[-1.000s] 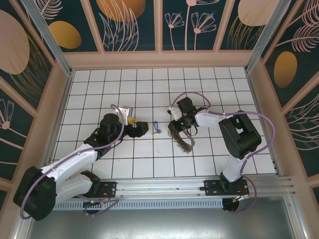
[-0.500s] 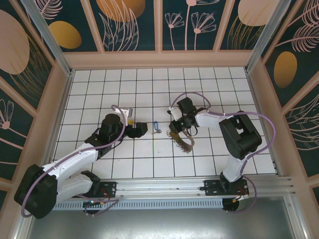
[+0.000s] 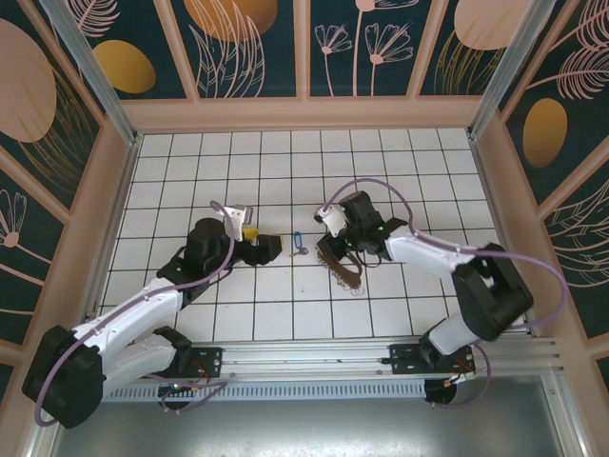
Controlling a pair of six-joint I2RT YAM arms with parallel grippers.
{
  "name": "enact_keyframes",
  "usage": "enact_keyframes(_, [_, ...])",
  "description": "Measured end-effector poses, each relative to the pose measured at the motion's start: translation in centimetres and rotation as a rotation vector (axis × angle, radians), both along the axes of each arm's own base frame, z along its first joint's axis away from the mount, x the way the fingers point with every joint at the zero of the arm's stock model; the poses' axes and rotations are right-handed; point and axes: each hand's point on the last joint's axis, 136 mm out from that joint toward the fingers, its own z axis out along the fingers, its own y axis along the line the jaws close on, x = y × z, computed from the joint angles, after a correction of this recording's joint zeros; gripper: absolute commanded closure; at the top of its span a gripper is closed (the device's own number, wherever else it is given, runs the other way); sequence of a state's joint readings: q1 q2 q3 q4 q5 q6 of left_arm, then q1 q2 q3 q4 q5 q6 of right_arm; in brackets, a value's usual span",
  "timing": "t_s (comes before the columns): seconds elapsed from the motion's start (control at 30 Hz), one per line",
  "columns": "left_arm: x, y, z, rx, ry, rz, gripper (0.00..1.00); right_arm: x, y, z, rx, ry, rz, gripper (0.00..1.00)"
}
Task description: Put the keys on the keyring
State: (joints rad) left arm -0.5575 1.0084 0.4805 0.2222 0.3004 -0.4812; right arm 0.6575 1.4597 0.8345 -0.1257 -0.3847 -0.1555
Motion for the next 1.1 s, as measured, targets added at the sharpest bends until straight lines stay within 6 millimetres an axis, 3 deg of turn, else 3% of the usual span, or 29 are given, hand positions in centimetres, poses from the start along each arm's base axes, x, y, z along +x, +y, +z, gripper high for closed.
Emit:
enact_keyframes(0.17, [-1.7, -0.7, 4.8, -0.119, -0.131, -0.088, 0.13, -2.1, 1.0, 6.1, 0.19, -0.178, 0.095, 1.0])
enact_keyframes(0.3, [-3.3, -0.8, 8.3, -0.199, -0.234, -0.142, 0.18, -4.0, 1.1, 9.5, 0.316, -0.274, 0.173, 1.0])
enact_keyframes(0.5, [-5.3, -0.7, 11.2, -0.272, -0.351, -0.213, 0.24, -6.9, 1.5, 13.8, 0.482, -0.374, 0.318, 1.0])
enact_keyframes(0.6, [-5.8, -0.9, 11.9, -0.284, -0.386, -0.246, 0.37, -8.4, 1.6, 15.5, 0.55, -0.408, 0.393, 1.0])
enact_keyframes(0.77, [-7.0, -1.7, 13.0, -0.28, -0.427, -0.325, 0.49, -10.7, 1.5, 18.3, 0.648, -0.477, 0.514, 1.0])
enact_keyframes(0.97, [-9.2, -3.1, 16.2, -0.227, -0.512, -0.443, 0.71, -12.7, 0.9, 20.6, 0.716, -0.562, 0.609, 1.0])
enact_keyframes(1.1, [-10.8, -3.9, 16.6, -0.169, -0.555, -0.517, 0.7, -13.2, 0.7, 20.5, 0.72, -0.585, 0.627, 1.0])
